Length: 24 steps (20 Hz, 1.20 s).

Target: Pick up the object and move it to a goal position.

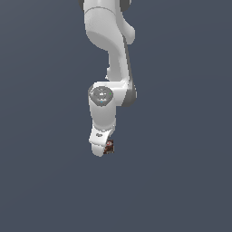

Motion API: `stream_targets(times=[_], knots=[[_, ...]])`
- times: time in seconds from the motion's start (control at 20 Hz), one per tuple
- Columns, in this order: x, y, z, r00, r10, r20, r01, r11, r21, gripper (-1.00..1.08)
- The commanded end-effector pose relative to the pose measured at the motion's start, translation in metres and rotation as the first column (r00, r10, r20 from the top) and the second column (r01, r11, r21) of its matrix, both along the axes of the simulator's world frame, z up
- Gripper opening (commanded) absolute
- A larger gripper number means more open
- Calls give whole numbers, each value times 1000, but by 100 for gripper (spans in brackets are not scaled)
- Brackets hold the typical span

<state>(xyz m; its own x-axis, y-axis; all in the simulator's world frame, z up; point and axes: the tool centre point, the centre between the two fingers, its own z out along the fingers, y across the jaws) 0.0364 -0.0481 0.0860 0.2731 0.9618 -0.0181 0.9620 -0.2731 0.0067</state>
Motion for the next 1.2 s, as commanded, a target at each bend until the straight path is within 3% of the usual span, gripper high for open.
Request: stream_targets(times=[0.0, 0.55, 1.15], knots=[[1, -2, -4, 998, 65, -2, -65, 998, 4, 100], [4, -7, -17, 967, 254, -2, -254, 967, 16, 100], [5, -9, -24, 957, 290, -2, -290, 957, 19, 100]])
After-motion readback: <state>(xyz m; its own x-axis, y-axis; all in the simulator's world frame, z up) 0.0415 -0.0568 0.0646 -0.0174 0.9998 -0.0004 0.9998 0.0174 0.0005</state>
